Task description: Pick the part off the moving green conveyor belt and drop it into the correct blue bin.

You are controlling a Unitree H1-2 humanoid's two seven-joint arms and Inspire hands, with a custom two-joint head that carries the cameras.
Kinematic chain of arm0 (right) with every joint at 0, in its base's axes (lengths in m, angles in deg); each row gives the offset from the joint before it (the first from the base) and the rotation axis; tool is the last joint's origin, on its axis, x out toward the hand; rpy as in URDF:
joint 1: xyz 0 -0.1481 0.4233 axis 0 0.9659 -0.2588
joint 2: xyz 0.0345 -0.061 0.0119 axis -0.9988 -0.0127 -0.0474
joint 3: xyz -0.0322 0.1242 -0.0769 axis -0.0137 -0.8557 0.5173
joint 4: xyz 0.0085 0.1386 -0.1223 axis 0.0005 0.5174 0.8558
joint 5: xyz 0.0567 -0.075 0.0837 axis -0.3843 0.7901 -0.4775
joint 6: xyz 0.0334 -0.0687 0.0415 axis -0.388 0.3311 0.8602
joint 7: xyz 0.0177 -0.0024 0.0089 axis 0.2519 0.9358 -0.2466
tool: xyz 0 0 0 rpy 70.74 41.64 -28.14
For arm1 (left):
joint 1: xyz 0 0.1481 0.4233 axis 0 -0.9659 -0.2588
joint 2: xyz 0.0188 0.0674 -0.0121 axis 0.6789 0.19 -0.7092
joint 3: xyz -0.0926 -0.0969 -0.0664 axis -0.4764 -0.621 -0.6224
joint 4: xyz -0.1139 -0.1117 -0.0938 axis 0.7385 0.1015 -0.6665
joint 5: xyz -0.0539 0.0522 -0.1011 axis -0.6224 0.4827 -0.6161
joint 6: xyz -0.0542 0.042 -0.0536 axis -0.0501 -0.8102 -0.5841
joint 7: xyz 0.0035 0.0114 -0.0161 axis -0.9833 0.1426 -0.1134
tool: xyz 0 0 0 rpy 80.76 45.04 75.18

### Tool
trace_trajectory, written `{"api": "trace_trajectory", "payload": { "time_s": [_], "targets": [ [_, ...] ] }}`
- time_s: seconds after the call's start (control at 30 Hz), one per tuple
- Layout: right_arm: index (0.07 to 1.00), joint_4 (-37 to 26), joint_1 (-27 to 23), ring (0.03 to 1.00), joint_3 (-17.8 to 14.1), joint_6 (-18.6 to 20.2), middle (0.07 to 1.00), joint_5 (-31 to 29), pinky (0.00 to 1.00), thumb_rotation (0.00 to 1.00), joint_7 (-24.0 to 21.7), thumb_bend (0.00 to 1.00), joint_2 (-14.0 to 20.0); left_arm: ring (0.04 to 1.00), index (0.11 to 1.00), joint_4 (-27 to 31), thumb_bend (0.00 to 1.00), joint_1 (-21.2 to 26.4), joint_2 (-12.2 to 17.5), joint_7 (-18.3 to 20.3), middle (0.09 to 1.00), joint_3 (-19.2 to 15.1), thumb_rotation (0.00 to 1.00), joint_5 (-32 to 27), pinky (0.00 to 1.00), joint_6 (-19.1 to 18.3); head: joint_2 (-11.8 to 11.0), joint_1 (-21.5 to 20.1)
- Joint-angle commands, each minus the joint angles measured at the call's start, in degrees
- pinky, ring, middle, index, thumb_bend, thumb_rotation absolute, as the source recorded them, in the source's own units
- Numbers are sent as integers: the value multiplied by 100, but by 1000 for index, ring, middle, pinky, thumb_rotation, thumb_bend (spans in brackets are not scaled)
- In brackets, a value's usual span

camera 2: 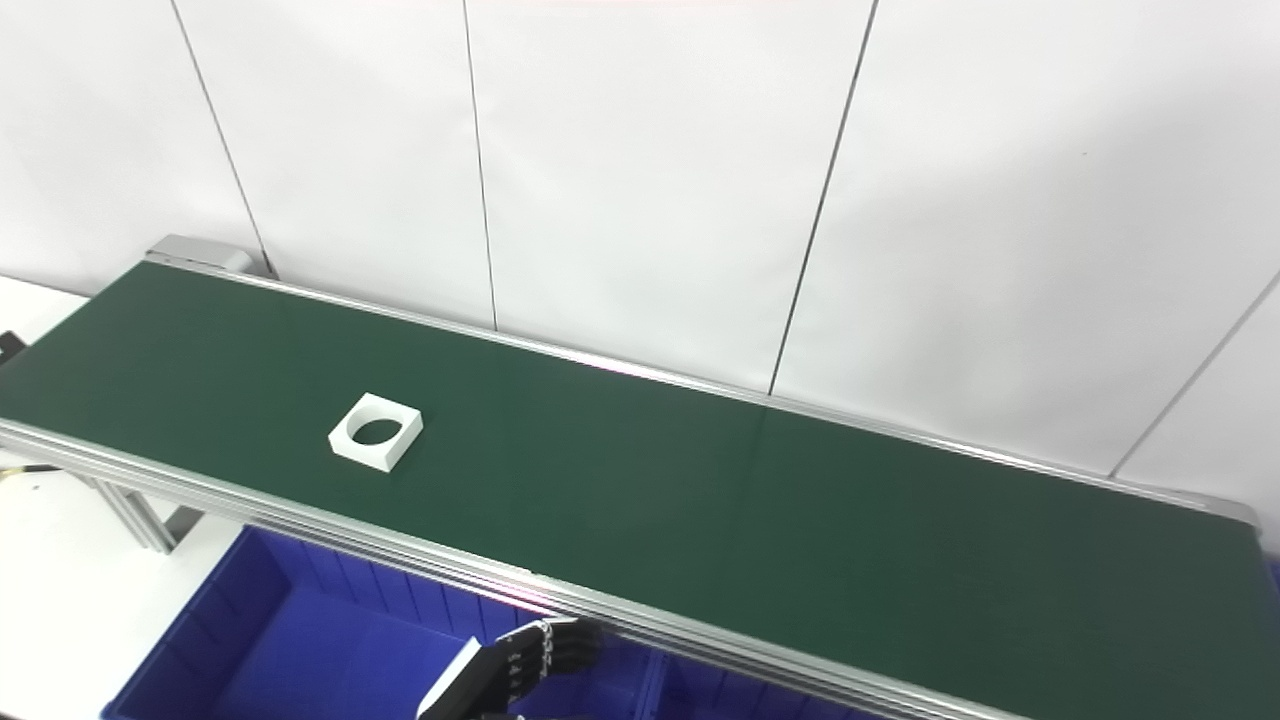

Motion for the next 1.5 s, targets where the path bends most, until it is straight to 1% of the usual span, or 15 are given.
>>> {"api": "trace_trajectory", "payload": {
  "time_s": [0.0, 0.07, 0.27, 0.43, 0.53, 0.57, 0.7, 0.8, 0.9, 1.0, 1.07, 1.17, 1.3, 1.4, 1.47],
  "targets": [
    [787, -176, -9, 718, 26, -218, 763, 14, 596, 76, 96, 732, 9, 761, 748, 190, 516, 26, 16, 85, 760, -26, 8, -124, 839, 231, 34, -45],
    [783, -184, -8, 723, 38, -218, 763, -11, 601, 65, 107, 737, 7, 767, 753, 193, 503, 30, 30, 111, 765, -33, 21, -136, 845, 228, 48, -86],
    [782, -210, 24, 717, 64, -218, 760, 95, 596, 88, 239, 745, -37, 786, 765, 242, 456, 33, 104, 170, 782, -33, 26, -164, 850, 233, 117, -224],
    [795, -243, 47, 732, 113, -218, 773, 86, 616, 79, 256, 724, -67, 773, 763, 319, 463, 113, 207, 233, 779, -78, 50, -186, 832, 222, 152, -241],
    [802, -251, 54, 739, 145, -218, 780, 211, 622, 87, 344, 705, -79, 787, 790, 487, 461, 219, 395, 587, 801, -81, 63, -506, 838, 220, 189, -261],
    [805, -253, 53, 741, 157, -218, 782, 211, 626, 79, 350, 698, -86, 786, 797, 578, 468, 265, 462, 676, 803, -102, 70, -557, 829, 225, 191, -260],
    [815, -248, 41, 756, 197, -218, 794, 159, 646, 71, 335, 672, -95, 723, 775, 890, 554, 429, 590, 931, 752, -281, 95, -800, 733, 234, 200, -271],
    [819, -254, 35, 762, 212, -218, 799, 153, 653, 75, 349, 661, -102, 696, 765, 1132, 580, 538, 639, 1140, 734, -447, 95, -997, 691, 234, 206, -264],
    [822, -254, 23, 765, 227, -218, 801, 189, 660, 79, 387, 653, -100, 694, 761, 1431, 585, 618, 765, 1287, 732, -437, 69, -1341, 689, 210, 204, -251],
    [826, -247, 12, 767, 248, -218, 799, 211, 665, 69, 428, 641, -94, 689, 761, 1610, 570, 737, 879, 1397, 732, -532, 94, -1457, 680, 227, 209, -228],
    [829, -240, 5, 768, 240, -218, 802, 209, 669, 75, 432, 638, -97, 675, 747, 1651, 637, 830, 905, 1414, 718, -623, 142, -1577, 674, 222, 209, -204],
    [830, -217, -17, 767, 235, -218, 803, 243, 669, 77, 451, 634, -87, 679, 746, 1650, 655, 994, 950, 1486, 719, -706, 146, -1765, 683, 213, 213, -170],
    [832, -202, -53, 774, 218, -218, 808, 182, 680, 64, 408, 630, -87, 667, 754, 1623, 613, 1281, 1049, 1531, 728, -904, 162, -1472, 656, 231, 237, -146],
    [833, -194, -84, 777, 200, -218, 812, 173, 682, 54, 404, 628, -94, 666, 755, 1554, 606, 1468, 1141, 1573, 730, -982, 162, -1319, 649, 231, 246, -153],
    [833, -193, -106, 777, 186, -218, 814, 168, 679, 55, 398, 630, -92, 697, 764, 1549, 571, 1682, 1328, 1512, 750, -1003, 102, -942, 682, 232, 245, -156]
  ]
}}
